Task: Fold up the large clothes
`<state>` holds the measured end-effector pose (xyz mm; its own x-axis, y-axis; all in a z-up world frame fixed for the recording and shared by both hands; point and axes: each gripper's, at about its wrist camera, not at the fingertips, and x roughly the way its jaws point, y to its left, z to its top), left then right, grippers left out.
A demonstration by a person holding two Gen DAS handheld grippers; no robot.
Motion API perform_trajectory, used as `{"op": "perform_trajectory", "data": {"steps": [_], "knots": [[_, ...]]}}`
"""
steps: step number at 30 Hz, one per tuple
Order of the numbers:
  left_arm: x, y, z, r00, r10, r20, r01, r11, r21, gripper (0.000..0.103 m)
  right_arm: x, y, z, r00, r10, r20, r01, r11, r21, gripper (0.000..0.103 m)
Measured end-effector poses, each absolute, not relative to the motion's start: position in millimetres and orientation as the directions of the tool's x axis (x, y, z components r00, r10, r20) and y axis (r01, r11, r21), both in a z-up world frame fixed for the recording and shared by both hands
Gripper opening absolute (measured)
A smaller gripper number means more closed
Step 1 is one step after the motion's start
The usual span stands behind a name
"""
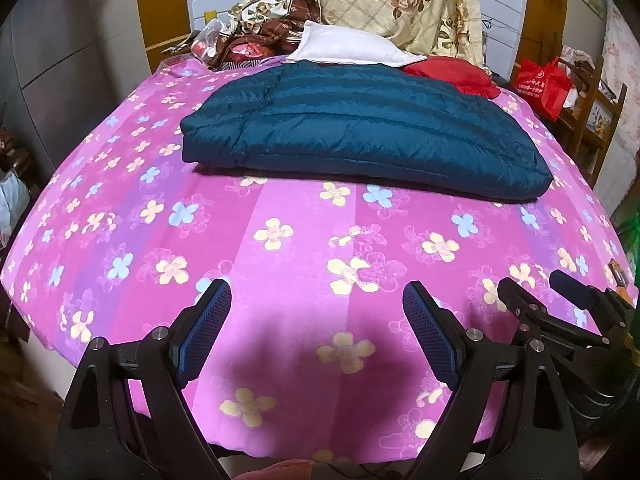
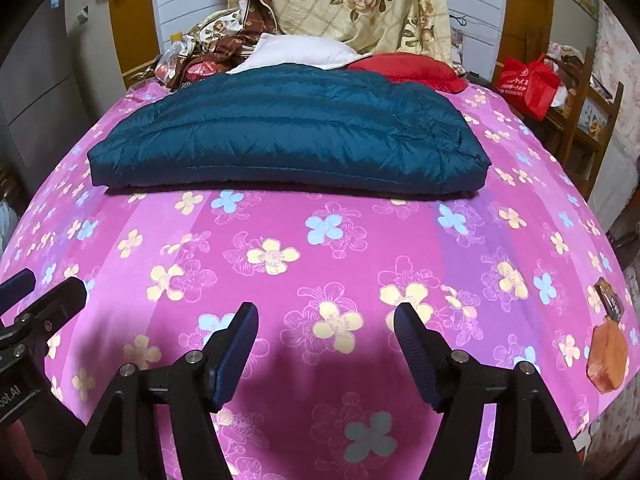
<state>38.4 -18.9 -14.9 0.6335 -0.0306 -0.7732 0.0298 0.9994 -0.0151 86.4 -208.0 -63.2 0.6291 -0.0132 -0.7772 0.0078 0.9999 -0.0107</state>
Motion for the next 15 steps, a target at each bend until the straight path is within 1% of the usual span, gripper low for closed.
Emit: {"op": "perform_trajectory", "data": {"steps": [15], "knots": [[39.8, -21.2, -21.9, 0.597, -0.061, -0.8, 0.047, 0.998, -0.041, 0.088, 86.6, -207.8, -66.3, 0.616, -0.016, -0.787, 0.007, 1.0, -0.014, 0.068]]}}
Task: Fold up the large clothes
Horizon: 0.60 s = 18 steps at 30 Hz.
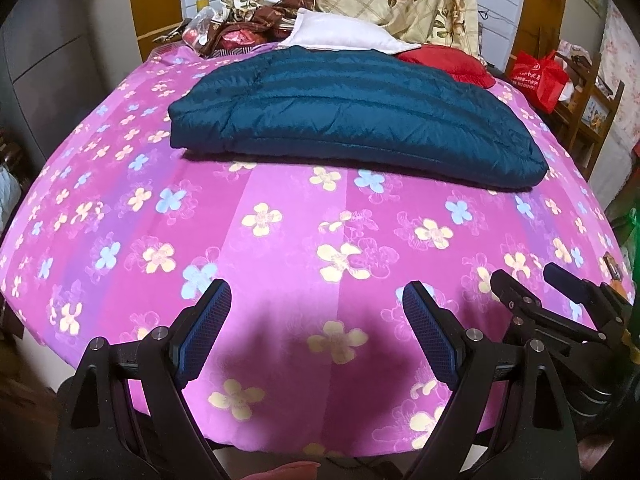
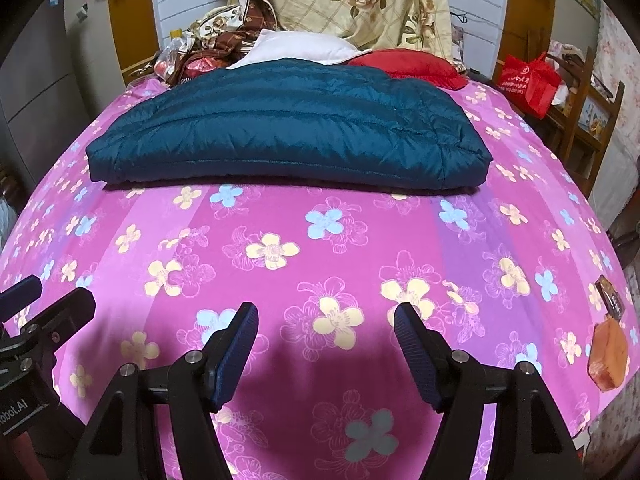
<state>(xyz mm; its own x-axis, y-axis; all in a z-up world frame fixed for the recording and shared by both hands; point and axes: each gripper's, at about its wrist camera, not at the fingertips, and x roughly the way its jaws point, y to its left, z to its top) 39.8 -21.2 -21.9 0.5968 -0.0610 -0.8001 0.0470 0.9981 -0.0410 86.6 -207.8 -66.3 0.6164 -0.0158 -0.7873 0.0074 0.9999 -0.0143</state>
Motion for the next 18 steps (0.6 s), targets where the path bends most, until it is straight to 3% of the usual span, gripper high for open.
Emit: {"op": "perform_trajectory", "data": {"steps": [18], "knots": [[42.2, -15.2, -28.1, 0.577, -0.06, -0.814, 0.03, 0.998, -0.052, 0.088, 83.6, -207.7, -64.1, 0.633, 0.002, -0.774, 0.012, 1.0, 0.012, 0.068]]}}
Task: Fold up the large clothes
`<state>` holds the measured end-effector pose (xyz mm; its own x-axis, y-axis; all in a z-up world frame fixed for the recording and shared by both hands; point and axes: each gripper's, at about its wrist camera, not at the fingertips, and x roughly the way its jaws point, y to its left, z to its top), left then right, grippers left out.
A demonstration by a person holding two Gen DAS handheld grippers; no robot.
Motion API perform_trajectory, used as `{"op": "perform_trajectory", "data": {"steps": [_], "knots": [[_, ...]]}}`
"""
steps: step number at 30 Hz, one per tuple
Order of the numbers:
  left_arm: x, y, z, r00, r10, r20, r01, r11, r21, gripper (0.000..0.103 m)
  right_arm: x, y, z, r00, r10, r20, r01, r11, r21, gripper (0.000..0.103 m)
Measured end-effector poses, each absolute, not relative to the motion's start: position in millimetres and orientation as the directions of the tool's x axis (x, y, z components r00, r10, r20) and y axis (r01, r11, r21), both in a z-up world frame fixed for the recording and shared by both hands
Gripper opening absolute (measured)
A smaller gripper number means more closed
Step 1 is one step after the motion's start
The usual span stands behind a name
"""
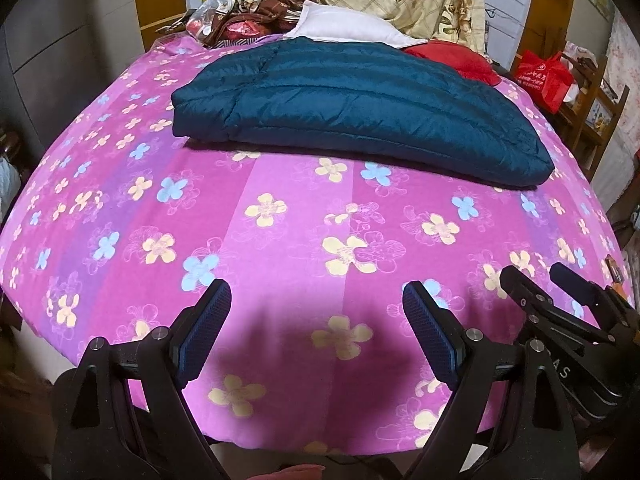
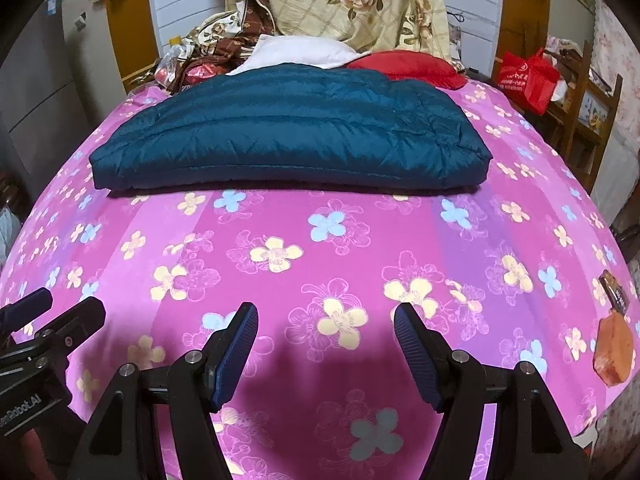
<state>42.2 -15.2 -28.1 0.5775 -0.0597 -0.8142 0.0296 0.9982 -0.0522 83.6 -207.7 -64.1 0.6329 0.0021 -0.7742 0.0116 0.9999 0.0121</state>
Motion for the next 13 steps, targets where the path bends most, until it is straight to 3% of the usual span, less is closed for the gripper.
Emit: {"op": "perform_trajectory", "data": {"steps": [13], "knots": [[44.0, -7.6, -28.9, 0.581, -0.033, -0.813, -0.002, 0.999, -0.042, 0.088, 84.3, -204.5, -65.0, 0.617, 0.002, -0.787, 0.011, 1.0, 0.011, 0.068]]}}
